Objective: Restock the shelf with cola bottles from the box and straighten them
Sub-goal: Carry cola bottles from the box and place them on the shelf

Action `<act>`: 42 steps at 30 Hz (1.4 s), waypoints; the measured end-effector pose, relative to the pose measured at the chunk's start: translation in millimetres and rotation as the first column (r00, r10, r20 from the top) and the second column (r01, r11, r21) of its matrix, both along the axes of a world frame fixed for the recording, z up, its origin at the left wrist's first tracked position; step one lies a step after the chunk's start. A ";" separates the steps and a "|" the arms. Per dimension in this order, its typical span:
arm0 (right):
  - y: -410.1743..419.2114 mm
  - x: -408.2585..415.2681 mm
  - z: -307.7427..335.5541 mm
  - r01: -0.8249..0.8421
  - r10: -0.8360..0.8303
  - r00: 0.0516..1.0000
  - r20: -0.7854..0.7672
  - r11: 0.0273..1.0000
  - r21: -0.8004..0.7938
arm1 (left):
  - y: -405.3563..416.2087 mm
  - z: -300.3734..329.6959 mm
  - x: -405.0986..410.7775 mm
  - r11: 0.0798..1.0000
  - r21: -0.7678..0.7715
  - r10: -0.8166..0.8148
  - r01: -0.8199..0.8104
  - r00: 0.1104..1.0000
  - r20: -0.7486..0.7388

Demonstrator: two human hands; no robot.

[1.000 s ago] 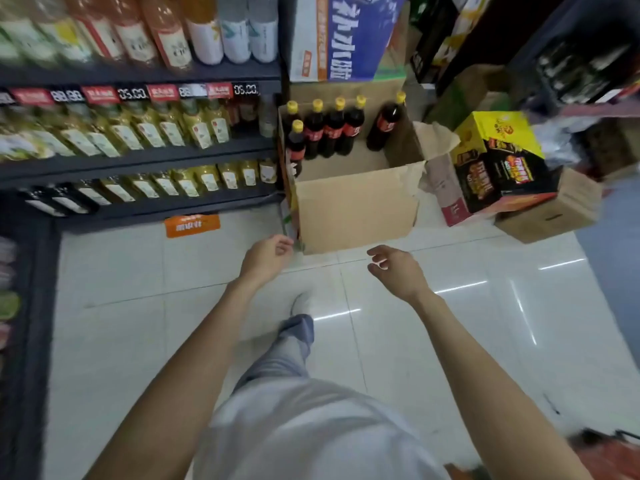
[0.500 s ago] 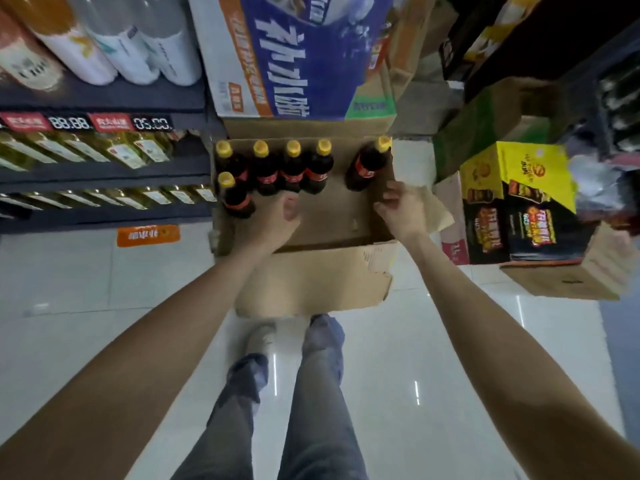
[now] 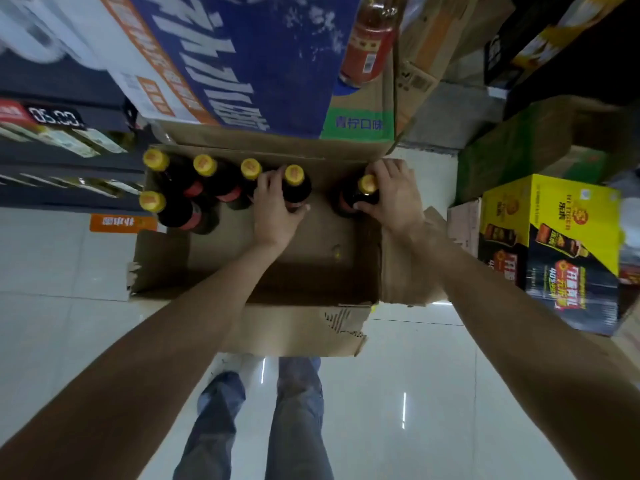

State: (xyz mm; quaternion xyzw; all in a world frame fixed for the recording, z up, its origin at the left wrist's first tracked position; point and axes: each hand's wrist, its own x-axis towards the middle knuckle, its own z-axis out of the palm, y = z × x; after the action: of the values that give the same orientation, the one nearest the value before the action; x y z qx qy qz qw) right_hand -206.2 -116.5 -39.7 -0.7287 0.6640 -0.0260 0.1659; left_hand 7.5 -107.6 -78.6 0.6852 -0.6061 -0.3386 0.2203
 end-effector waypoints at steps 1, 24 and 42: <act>-1.7 -1.3 -1.4 -0.045 0.045 0.999 -0.016 0.999 -0.021 | -0.8 -1.7 -2.2 0.999 -0.031 -0.004 0.006 0.999 0.050; 14.9 25.8 -12.8 0.041 -0.070 0.945 0.320 0.994 0.099 | 36.0 -17.4 -7.1 0.989 0.135 -0.013 0.063 0.940 -0.342; 101.0 221.7 218.9 -0.162 -0.041 0.347 0.937 0.981 0.103 | 200.4 235.9 201.5 0.691 0.058 0.494 -0.720 0.412 -0.766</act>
State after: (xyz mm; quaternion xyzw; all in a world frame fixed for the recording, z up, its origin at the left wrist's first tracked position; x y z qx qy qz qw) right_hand 15.4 -15.6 179.3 -0.5894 0.4225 -0.3713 0.5799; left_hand 209.0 92.8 157.3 0.6230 -0.2109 -0.3874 0.6460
